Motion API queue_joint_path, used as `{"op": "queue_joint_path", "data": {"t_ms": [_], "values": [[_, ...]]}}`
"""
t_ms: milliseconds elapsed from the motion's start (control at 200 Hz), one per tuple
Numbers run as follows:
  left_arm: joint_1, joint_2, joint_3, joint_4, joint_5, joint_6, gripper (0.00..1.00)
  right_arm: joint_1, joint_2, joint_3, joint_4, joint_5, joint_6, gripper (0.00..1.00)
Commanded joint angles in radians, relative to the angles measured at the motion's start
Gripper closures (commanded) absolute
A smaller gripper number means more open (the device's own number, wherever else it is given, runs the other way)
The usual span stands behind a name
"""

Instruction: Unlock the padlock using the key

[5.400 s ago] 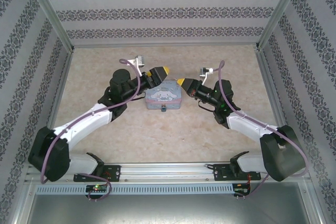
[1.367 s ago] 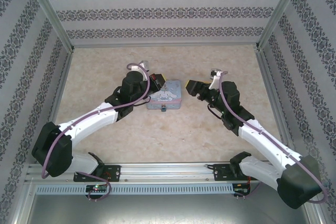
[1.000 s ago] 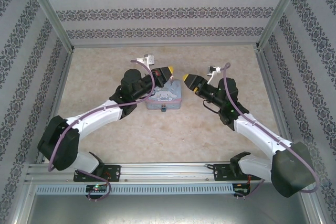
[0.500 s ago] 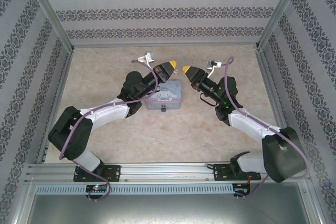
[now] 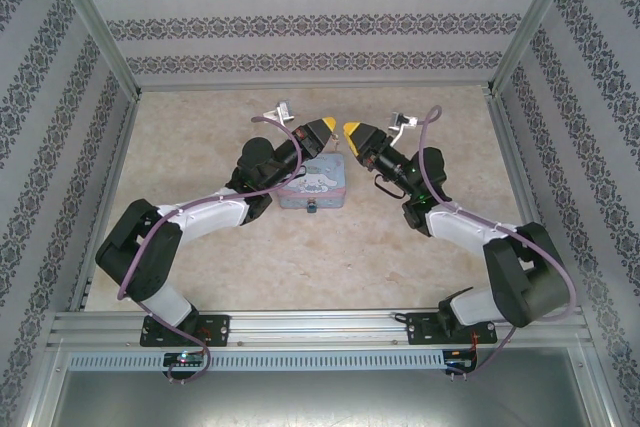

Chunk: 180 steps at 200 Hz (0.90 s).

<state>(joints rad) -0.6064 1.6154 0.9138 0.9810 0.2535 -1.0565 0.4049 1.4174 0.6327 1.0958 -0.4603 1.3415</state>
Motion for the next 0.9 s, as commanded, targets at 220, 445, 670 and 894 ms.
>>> {"op": "queue_joint_path", "data": {"t_ms": [220,445,670,894], "values": [[0.010,0.000,-0.003,0.064,-0.011,-0.003,1.00,0.038,0.044,-0.005,0.134,0.022,0.028,0.60],[0.010,0.004,0.002,0.054,-0.011,0.003,1.00,0.046,0.052,-0.019,0.151,0.021,0.031,0.61],[0.010,0.006,0.004,0.053,-0.013,0.001,1.00,0.057,0.062,-0.030,0.168,0.022,0.031,0.61],[0.010,0.007,0.008,0.049,-0.014,0.004,1.00,0.063,0.067,-0.037,0.181,0.022,0.033,0.64]]}}
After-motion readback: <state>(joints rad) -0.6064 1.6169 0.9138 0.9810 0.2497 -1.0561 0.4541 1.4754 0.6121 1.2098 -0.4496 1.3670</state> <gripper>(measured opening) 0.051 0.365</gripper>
